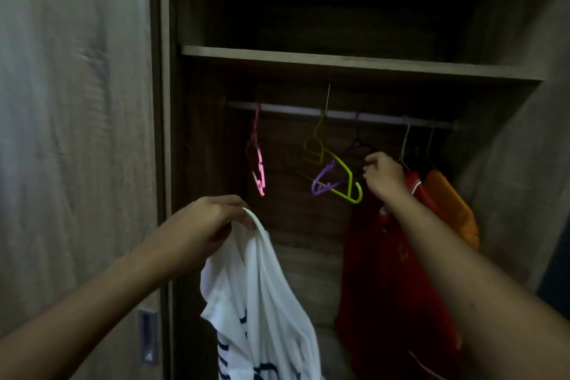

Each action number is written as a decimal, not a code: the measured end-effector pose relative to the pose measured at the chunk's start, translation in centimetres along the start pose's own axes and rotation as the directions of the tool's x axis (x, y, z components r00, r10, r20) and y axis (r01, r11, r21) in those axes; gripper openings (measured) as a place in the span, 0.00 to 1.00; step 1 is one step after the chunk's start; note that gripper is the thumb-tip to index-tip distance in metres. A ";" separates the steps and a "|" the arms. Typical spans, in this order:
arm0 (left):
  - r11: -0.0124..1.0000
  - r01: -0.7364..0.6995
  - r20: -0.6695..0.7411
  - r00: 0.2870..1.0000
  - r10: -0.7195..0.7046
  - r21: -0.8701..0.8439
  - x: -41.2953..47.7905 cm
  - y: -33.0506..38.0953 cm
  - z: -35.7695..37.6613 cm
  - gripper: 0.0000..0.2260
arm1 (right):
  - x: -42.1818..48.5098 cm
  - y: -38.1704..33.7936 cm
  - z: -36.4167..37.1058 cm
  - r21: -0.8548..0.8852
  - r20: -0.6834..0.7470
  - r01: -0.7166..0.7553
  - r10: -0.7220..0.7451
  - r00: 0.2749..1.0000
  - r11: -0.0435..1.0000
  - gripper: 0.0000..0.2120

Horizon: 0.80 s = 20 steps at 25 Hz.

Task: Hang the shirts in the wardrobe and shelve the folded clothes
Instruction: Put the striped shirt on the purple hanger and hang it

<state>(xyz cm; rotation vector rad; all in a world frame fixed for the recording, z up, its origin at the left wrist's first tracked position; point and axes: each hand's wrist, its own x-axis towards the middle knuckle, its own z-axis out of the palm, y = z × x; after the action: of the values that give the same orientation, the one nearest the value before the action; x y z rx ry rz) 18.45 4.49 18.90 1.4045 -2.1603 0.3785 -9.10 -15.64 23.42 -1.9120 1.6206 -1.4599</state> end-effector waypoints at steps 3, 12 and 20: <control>1.000 -0.013 0.019 1.000 0.013 -0.003 0.0 -0.5 -0.3 0.17 | -0.4 -1.0 0.9 0.241 0.228 -0.242 0.187 0.956 0.940 0.14; 0.998 0.025 0.001 1.000 -0.025 0.050 -1.0 -3.0 0.0 0.14 | 1.6 -4.1 7.0 -0.034 0.061 -0.266 0.267 0.962 0.963 0.33; 0.987 0.087 0.046 0.994 -0.094 0.133 -2.5 -4.2 -0.3 0.29 | 2.6 -0.7 8.1 -0.052 -0.048 -0.329 0.326 0.944 0.943 0.14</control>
<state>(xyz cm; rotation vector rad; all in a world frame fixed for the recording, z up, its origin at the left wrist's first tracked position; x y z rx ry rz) 23.14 4.79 17.45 1.5952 -2.1370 0.4611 -2.60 -20.75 21.47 -1.5522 1.9093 -1.3301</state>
